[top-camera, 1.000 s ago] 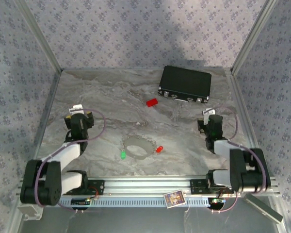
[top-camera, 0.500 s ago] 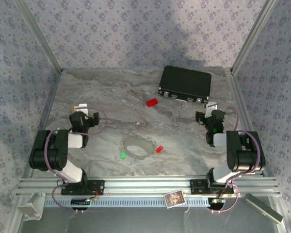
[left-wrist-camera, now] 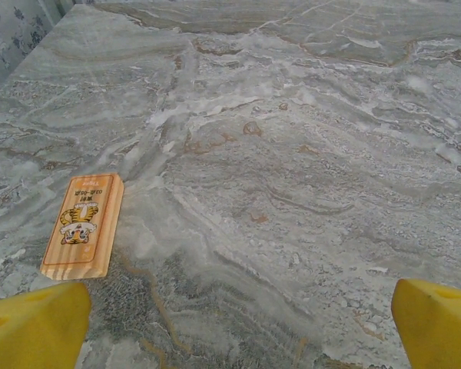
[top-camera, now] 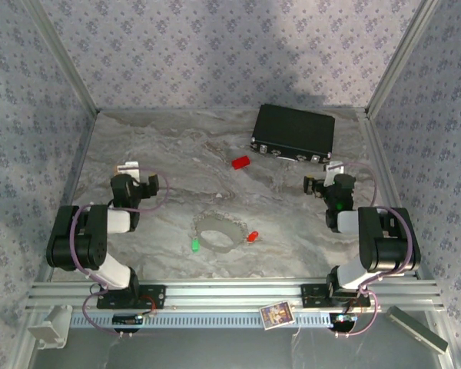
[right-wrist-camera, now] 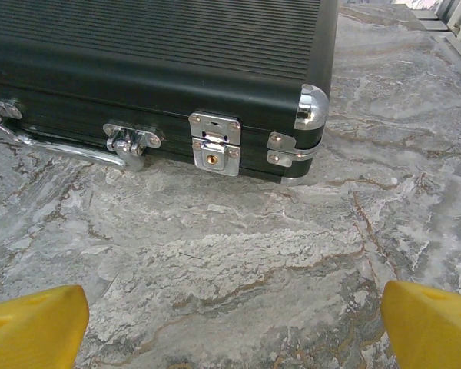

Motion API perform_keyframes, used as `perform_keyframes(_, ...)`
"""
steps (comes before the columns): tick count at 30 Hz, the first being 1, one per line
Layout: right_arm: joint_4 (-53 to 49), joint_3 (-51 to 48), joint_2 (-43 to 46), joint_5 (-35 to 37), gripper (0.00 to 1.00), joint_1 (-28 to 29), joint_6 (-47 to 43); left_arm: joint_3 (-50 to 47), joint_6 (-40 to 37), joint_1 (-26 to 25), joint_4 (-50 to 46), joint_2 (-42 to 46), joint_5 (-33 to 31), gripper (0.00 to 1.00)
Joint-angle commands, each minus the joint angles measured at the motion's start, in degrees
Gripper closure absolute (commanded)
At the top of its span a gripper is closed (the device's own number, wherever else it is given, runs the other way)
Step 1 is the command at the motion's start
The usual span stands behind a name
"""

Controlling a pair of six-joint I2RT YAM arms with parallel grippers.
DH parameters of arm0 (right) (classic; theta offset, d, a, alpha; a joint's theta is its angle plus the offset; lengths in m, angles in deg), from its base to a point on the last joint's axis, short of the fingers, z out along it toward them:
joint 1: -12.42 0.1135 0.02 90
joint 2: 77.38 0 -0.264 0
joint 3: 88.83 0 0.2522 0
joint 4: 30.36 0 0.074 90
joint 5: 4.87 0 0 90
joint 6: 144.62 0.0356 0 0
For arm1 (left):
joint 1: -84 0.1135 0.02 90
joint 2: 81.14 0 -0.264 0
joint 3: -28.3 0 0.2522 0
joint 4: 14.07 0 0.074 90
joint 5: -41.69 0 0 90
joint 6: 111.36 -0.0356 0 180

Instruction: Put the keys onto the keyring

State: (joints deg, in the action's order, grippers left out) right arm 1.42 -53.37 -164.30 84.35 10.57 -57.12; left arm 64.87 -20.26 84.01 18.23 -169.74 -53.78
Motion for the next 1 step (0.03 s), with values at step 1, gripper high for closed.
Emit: perform_keyframes(1,1.22,0.42,-0.1,3.39,0.01,0.84,-0.03,1.06,0.47,0.41,0.25,0.54,1.23,0.0)
